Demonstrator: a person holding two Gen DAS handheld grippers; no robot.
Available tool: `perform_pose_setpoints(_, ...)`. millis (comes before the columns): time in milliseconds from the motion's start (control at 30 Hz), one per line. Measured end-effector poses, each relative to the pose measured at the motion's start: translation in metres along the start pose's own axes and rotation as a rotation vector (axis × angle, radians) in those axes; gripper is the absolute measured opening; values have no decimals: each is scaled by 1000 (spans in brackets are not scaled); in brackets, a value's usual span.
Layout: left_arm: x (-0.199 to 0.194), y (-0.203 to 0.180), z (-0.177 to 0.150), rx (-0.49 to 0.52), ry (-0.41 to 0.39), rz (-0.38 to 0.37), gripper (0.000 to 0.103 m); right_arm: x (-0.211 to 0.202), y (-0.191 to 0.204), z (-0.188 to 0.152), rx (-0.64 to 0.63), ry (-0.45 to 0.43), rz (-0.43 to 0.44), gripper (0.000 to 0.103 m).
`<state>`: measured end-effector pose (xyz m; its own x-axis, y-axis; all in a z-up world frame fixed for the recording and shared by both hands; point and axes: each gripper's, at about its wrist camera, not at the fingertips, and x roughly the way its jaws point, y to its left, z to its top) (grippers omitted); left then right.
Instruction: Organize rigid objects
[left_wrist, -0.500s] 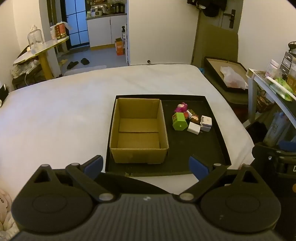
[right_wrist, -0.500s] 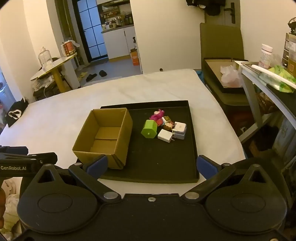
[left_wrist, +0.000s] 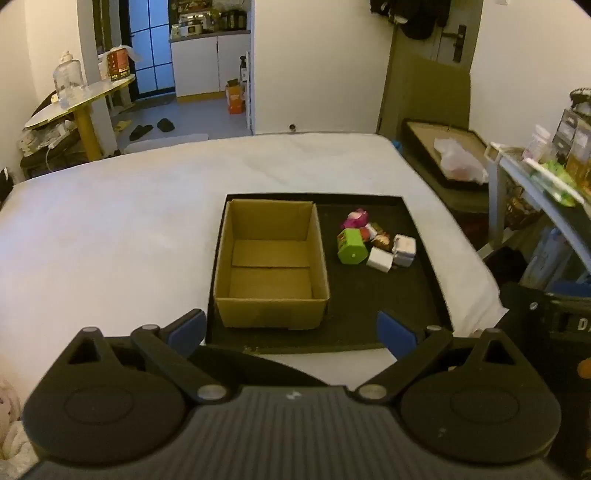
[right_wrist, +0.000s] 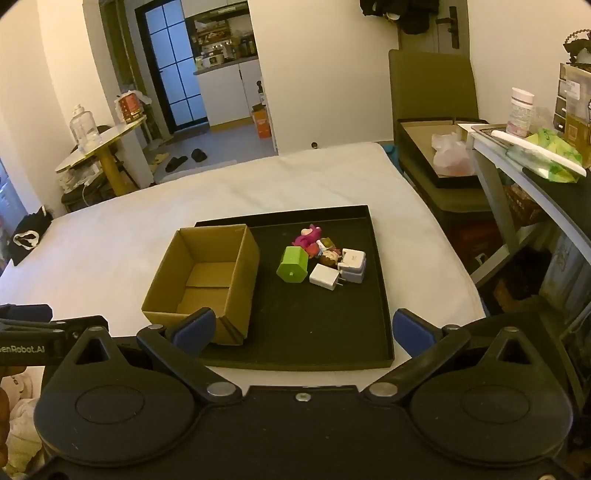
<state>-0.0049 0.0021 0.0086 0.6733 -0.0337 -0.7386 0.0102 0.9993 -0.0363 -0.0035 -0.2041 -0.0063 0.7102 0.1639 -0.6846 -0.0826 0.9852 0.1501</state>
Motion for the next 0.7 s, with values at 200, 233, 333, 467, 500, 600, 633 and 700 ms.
perform_pose_setpoints(200, -3, -2, 0, 7, -26, 2, 98, -1, -1, -1, 0, -11, -1, 103)
perform_pose_setpoints(233, -4, -2, 0, 11, -27, 2, 98, -1, -1, -1, 0, -11, -1, 103)
perform_pose_setpoints(333, -4, -2, -1, 18, -33, 4, 98, -1, -1, -1, -5, -12, -3, 103)
perform_pose_setpoints(467, -3, -2, -2, 20, -30, -10, 98, 0, 0, -2, -5, -13, -6, 103)
perform_pose_setpoints(500, -4, -2, -2, 21, -32, -13, 98, 0, -1, -2, -6, -14, -6, 103)
perform_pose_setpoints(600, -4, -3, -1, 21, -34, -12, 98, 0, -1, -3, -7, -14, -6, 103)
perform_pose_setpoints(633, -4, -3, -1, 20, -37, -10, 98, 0, -1, -3, -6, -15, -5, 103)
perform_pose_setpoints(700, -5, -3, -2, 13, -46, -11, 98, 0, 0, -4, -9, -14, -7, 103)
